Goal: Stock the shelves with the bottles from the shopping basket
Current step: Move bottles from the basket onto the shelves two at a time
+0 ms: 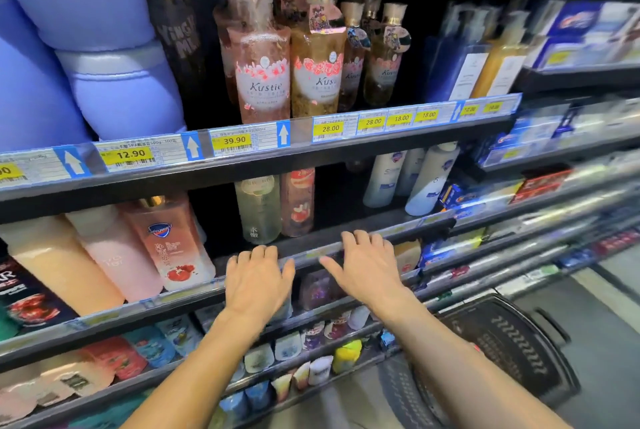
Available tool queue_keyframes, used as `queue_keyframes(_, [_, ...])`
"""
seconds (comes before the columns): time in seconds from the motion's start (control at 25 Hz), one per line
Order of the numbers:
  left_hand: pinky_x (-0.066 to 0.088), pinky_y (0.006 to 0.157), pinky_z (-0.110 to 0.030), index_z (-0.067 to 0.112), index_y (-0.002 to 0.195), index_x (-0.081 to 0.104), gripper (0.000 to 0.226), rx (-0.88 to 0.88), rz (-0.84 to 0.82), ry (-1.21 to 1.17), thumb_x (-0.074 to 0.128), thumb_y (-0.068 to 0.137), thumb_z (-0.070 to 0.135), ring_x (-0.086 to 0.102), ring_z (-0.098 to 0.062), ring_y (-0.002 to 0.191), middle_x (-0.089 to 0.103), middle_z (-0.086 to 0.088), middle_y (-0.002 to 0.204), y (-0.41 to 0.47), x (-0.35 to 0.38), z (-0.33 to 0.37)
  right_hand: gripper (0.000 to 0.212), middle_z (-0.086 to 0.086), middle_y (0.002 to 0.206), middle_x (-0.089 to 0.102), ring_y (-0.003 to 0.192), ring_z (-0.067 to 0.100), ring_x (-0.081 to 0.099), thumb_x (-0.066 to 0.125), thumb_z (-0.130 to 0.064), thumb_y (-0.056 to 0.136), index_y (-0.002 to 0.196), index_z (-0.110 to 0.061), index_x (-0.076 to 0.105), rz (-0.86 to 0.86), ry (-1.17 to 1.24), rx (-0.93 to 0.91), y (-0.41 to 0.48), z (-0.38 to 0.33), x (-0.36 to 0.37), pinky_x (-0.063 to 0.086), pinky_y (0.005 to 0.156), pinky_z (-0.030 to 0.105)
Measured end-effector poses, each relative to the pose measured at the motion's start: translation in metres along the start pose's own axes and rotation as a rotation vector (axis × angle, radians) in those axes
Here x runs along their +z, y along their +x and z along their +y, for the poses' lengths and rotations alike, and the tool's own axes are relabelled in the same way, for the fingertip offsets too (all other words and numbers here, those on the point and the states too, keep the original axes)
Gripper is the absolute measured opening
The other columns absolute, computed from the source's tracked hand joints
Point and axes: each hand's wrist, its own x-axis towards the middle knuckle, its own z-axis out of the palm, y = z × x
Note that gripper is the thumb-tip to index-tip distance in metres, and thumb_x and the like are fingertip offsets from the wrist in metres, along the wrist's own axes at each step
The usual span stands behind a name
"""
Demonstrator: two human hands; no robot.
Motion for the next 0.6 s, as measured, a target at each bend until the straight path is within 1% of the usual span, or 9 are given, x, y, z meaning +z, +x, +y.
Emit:
queue_keyframes(0.04, [0.047, 0.088, -0.043, 0.016, 0.106, 0.07, 0.052, 0.055, 0.013, -0.005, 0.037, 0.094, 0.053, 0.066, -0.032, 0.098, 0.072, -0.006, 0.106, -0.003, 0.002, 0.009, 0.072, 0.011, 0.141, 0.055, 0.128, 0.037, 0.049, 0.037, -0.071, 0.096, 0.142, -0.018, 0.048, 0.006, -0.023, 0.042, -0.011, 0.008, 0.001, 0.039, 0.106, 0.05])
queue_keyframes(0.12, [0.047, 0.091, -0.045, 0.015, 0.113, 0.07, 0.05, 0.154, 0.012, -0.024, 0.044, 0.094, 0.053, 0.066, -0.032, 0.102, 0.072, -0.007, 0.112, -0.009, 0.004, 0.033, 0.069, 0.011, 0.137, 0.058, 0.126, 0.038, 0.05, 0.04, -0.071, 0.095, 0.139, -0.018, 0.052, -0.002, -0.055, 0.129, -0.032, 0.028, 0.002, 0.039, 0.104, 0.049])
queue_keyframes(0.24, [0.045, 0.096, -0.046, 0.014, 0.117, 0.068, 0.053, 0.237, 0.004, 0.01, 0.043, 0.094, 0.055, 0.062, -0.033, 0.112, 0.068, -0.01, 0.123, -0.011, 0.003, 0.068, 0.068, 0.011, 0.134, 0.06, 0.124, 0.038, 0.052, 0.04, -0.071, 0.095, 0.135, -0.017, 0.054, 0.008, -0.07, 0.214, -0.056, 0.063, 0.0, 0.041, 0.103, 0.049])
queue_keyframes(0.28, [0.045, 0.097, -0.047, 0.013, 0.117, 0.068, 0.053, 0.264, 0.007, 0.021, 0.044, 0.093, 0.055, 0.061, -0.034, 0.113, 0.068, -0.011, 0.124, -0.011, 0.002, 0.082, 0.068, 0.011, 0.133, 0.06, 0.124, 0.037, 0.052, 0.04, -0.071, 0.095, 0.134, -0.017, 0.054, 0.007, -0.071, 0.241, -0.063, 0.079, 0.0, 0.041, 0.103, 0.048])
queue_keyframes(0.36, [0.047, 0.094, -0.048, 0.012, 0.112, 0.07, 0.054, 0.323, -0.004, 0.029, 0.045, 0.091, 0.055, 0.064, -0.034, 0.108, 0.071, -0.011, 0.117, -0.012, 0.002, 0.114, 0.068, 0.011, 0.133, 0.06, 0.123, 0.037, 0.053, 0.04, -0.071, 0.095, 0.134, -0.018, 0.055, 0.015, -0.07, 0.289, -0.076, 0.113, 0.001, 0.042, 0.102, 0.047])
queue_keyframes(0.48, [0.048, 0.09, -0.045, 0.015, 0.108, 0.07, 0.061, 0.402, -0.033, 0.04, 0.033, 0.088, 0.058, 0.066, -0.033, 0.101, 0.073, -0.008, 0.107, -0.013, 0.005, 0.182, 0.069, 0.011, 0.13, 0.063, 0.121, 0.037, 0.056, 0.041, -0.071, 0.093, 0.135, -0.018, 0.056, 0.031, -0.048, 0.353, -0.094, 0.176, 0.003, 0.044, 0.1, 0.048])
queue_keyframes(0.52, [0.048, 0.089, -0.044, 0.016, 0.108, 0.07, 0.063, 0.417, -0.046, 0.038, 0.029, 0.088, 0.059, 0.067, -0.033, 0.101, 0.073, -0.007, 0.107, -0.014, 0.007, 0.205, 0.068, 0.011, 0.13, 0.063, 0.121, 0.038, 0.056, 0.043, -0.07, 0.093, 0.135, -0.018, 0.056, 0.034, -0.036, 0.372, -0.099, 0.197, 0.003, 0.044, 0.1, 0.048])
queue_keyframes(0.6, [0.047, 0.091, -0.043, 0.018, 0.111, 0.067, 0.061, 0.455, -0.086, 0.04, 0.029, 0.09, 0.061, 0.065, -0.032, 0.105, 0.072, -0.007, 0.112, -0.018, 0.015, 0.257, 0.068, 0.012, 0.131, 0.063, 0.121, 0.038, 0.056, 0.043, -0.069, 0.093, 0.135, -0.016, 0.056, 0.03, -0.005, 0.411, -0.113, 0.246, 0.005, 0.044, 0.1, 0.048])
